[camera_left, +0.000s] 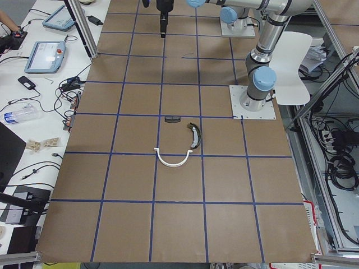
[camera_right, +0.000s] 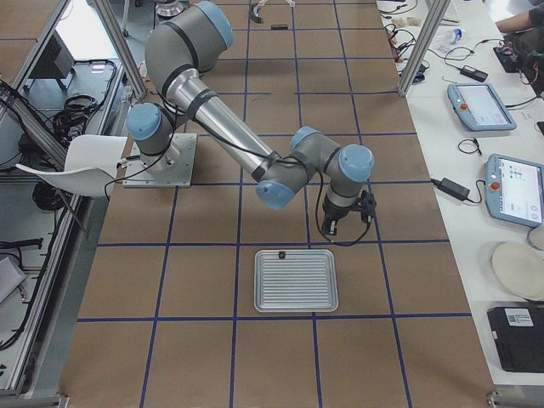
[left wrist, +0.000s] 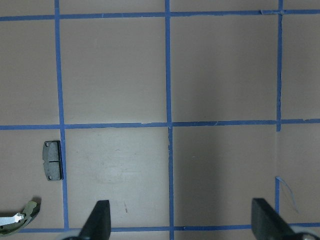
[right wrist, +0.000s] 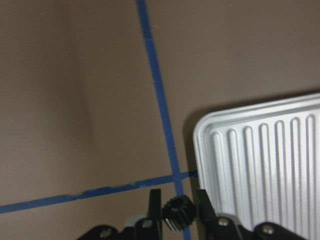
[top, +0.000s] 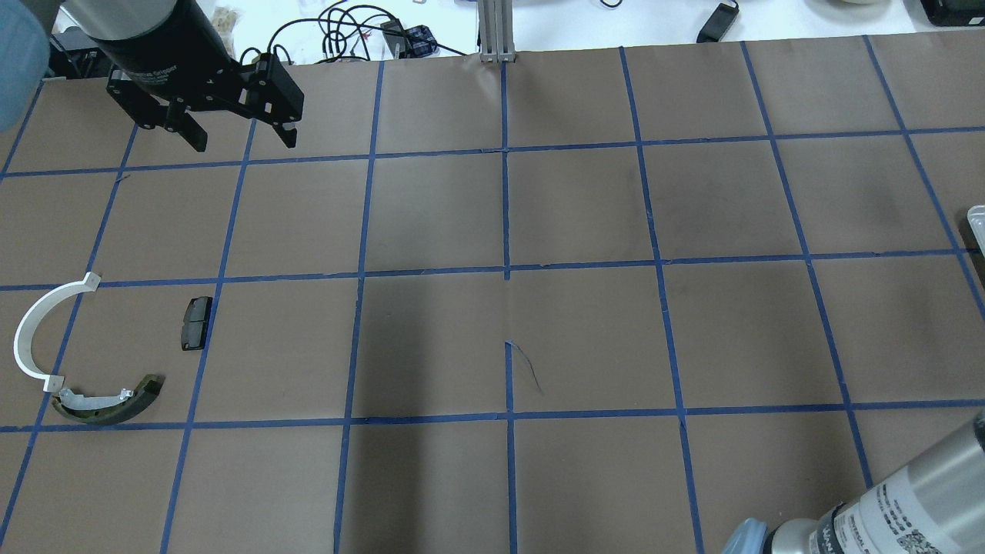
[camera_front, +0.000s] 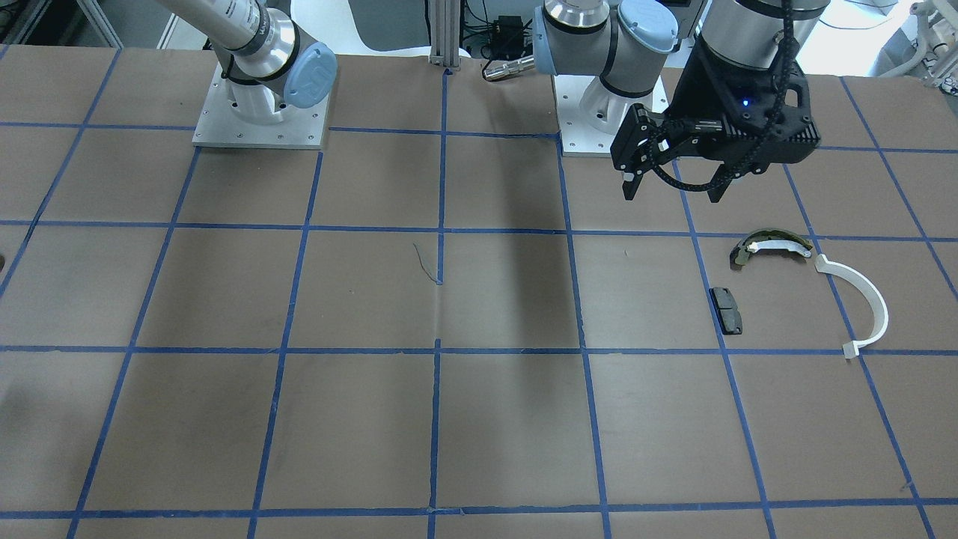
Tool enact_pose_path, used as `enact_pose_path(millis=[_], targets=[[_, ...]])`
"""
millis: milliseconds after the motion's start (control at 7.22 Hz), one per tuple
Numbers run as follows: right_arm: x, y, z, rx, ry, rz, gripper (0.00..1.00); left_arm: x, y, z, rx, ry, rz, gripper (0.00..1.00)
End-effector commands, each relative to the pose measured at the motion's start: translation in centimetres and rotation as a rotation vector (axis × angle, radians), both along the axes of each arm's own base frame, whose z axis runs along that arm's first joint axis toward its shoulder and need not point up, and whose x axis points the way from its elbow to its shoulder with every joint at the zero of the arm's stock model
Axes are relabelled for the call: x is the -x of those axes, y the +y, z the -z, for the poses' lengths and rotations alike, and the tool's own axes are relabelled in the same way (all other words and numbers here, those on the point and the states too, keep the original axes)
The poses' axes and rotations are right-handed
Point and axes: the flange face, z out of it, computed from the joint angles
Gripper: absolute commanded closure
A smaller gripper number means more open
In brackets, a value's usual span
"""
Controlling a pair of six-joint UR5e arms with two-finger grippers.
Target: Place bearing gear from tray to pile
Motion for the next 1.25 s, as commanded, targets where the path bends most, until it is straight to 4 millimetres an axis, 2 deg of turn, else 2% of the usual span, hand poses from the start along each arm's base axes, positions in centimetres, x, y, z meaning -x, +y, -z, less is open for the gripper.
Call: enact_pose_path(millis=[0, 139, 277, 554, 831, 970, 1108], targets=[[-13.2, -4.2, -0.8, 0.006, -0.007, -0.095, 1.00, 0.0, 0.1, -0.1, 0.001, -0.002, 0.000, 0.00], [-17.1, -4.6, -0.5, 0.003, -0.047, -0.097, 1.00, 0.0, 0.1, -0.1, 0.001, 0.000, 0.001, 0.00], [-23.2, -5.3, 0.1, 0.008, -0.085, -0.065, 1.00, 0.0, 0.1, -0.1, 0.001, 0.000, -0.001, 0.00], [-35.5, -5.2, 0.3, 0.008, -0.084, -0.087, 1.00, 0.0, 0.1, -0.1, 0.001, 0.001, -0.001, 0.00], [-47.2, -3.1, 0.9, -0.003, -0.078, -0.040, 1.00, 0.0, 0.1, -0.1, 0.001, 0.000, 0.001, 0.00], [-51.2, -1.3, 2.0, -0.018, -0.073, -0.016, 1.00, 0.0, 0.1, -0.1, 0.001, -0.002, 0.000, 0.00], [-55.1, 1.3, 3.9, -0.054, -0.066, -0.017, 1.00, 0.0, 0.0, 0.0, 0.000, 0.000, 0.001, 0.00]])
